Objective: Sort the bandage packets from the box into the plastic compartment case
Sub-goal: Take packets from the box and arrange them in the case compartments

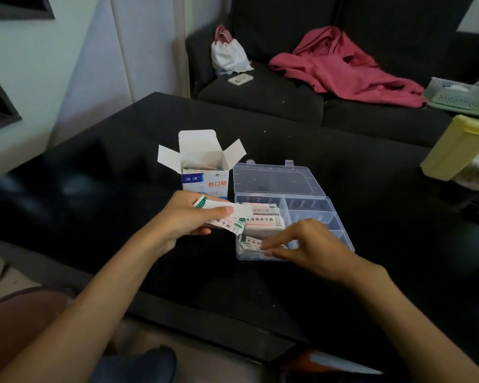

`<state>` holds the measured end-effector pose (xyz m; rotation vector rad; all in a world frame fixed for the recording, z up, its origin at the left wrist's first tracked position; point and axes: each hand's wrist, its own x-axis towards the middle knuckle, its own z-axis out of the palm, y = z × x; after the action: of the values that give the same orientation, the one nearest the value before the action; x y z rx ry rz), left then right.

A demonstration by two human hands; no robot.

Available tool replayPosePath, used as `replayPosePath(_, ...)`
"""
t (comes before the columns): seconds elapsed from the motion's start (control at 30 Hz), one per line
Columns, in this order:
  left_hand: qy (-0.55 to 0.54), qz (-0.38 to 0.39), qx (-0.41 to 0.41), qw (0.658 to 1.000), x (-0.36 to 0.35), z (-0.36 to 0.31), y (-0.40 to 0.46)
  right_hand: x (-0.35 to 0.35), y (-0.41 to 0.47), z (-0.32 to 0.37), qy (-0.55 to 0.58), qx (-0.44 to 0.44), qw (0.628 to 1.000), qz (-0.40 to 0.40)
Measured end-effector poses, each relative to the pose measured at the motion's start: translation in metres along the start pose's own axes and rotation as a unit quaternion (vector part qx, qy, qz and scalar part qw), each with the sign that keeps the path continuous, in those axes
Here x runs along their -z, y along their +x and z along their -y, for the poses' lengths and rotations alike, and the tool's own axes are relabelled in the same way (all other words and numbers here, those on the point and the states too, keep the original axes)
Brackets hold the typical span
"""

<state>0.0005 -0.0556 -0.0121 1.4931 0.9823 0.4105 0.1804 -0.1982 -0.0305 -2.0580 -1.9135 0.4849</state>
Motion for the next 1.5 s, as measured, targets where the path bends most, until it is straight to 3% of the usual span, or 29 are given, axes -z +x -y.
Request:
replayPosePath(0.17,-0.004,-0.001,-0.006,1.0,0.0,-0.001,-0.001,-0.006,0.007,0.005,-0.1,0.039,0.992,-0.067)
replayPosePath(0.63,-0.021,-0.026,-0.012,0.999,0.004,-0.001,-0.001,0.001,0.009,-0.001,-0.021,-0.021,0.999,-0.021)
replayPosePath(1.03,-0.033,-0.035,-0.025,0.999,0.003,-0.001,-0.001,-0.005,0.008,0.002,0.074,-0.033,0.995,-0.051)
replayPosePath(1.1,-0.037,-0.03,-0.029,0.998,-0.001,-0.001,-0.002,0.0,0.009,0.008,0.174,-0.043,0.977,-0.116)
replayPosePath(1.17,-0.048,-0.01,-0.033,0.998,-0.007,-0.001,-0.004,0.011,0.011,0.015,0.336,-0.094,0.916,-0.195)
replayPosePath(1.23,-0.066,0.012,-0.034,0.997,-0.016,-0.001,-0.005,0.019,0.011,0.021,0.466,-0.159,0.855,-0.162)
replayPosePath(1.33,-0.091,0.034,-0.017,0.995,-0.028,0.001,-0.006,0.011,0.011,0.027,0.489,-0.197,0.845,-0.092)
replayPosePath(1.5,-0.232,0.144,0.067,0.96,-0.038,-0.006,-0.005,0.003,0.015,0.019,0.445,-0.208,0.844,-0.216)
